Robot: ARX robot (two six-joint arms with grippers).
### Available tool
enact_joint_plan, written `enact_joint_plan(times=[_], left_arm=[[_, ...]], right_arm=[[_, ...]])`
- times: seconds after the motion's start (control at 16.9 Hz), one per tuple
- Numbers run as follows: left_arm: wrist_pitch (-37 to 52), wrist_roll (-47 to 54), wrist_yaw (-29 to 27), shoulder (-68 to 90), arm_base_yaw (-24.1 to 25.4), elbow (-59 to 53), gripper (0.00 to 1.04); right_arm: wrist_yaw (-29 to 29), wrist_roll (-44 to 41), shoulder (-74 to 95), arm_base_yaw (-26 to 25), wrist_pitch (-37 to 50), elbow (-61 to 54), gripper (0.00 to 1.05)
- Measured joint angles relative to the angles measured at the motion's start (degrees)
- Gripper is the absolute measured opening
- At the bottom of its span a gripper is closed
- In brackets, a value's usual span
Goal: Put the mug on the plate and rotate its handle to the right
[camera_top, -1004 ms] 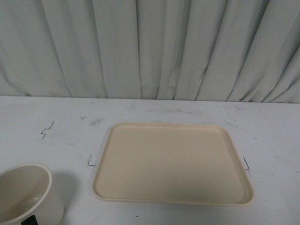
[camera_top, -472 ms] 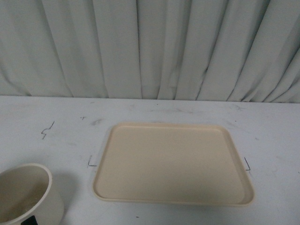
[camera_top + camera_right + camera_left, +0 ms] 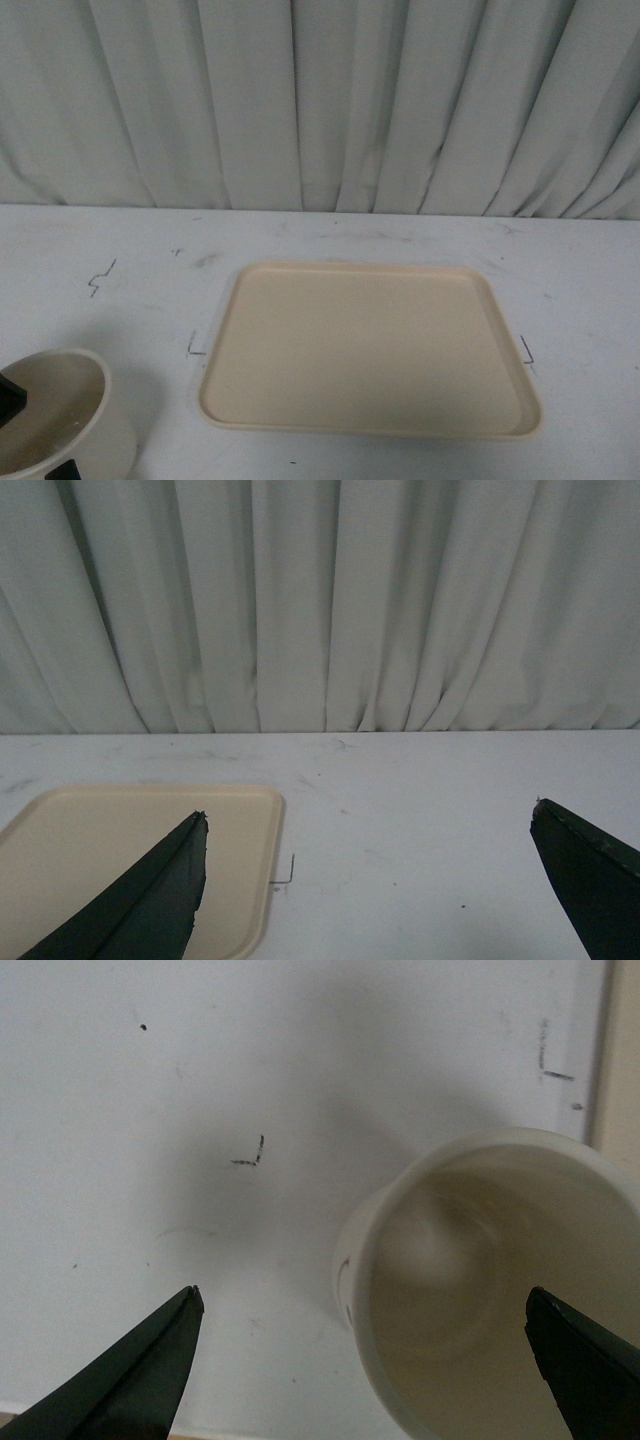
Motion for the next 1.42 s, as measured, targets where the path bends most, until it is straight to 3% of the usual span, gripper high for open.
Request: enact_joint_plan(times=[0.24, 0.71, 0.77, 0.89, 1.06, 1.3, 1.42], left_arm=[[5.25, 3.23, -4.57, 7.98, -0.28, 0.96, 0.96], [2.49, 2.45, -3.43, 7.98, -1.7, 1.97, 0.08], [0.66, 1.88, -3.26, 6.19, -2.32, 2.23, 0.03], [-3.28, 1.16, -3.3, 0.72, -4.83, 3.96, 0.03], [-4.11, -0.5, -3.3, -1.66, -13.9, 12.72, 0.03], [-1.68, -0.48, -3.37, 9.55, -26.51, 23.41, 0.03], [-0.57, 0.07, -3.63, 15.43, -30.29, 28.24, 0.03]], right_arm=[[-0.02, 0.0, 0.0, 0.0, -0.02, 0.0, 0.98], [-0.02, 0.0, 0.0, 0.0, 0.0, 0.0, 0.98], [0.0, 0.0, 0.0, 0.0, 0.0, 0.0, 0.98], [-0.02, 0.0, 0.0, 0.0, 0.0, 0.0, 0.98], [0.0, 0.0, 0.0, 0.0, 0.0, 0.0, 0.98], [0.0, 0.0, 0.0, 0.0, 0.0, 0.0, 0.98], [0.0, 0.0, 0.0, 0.0, 0.0, 0.0, 0.98]])
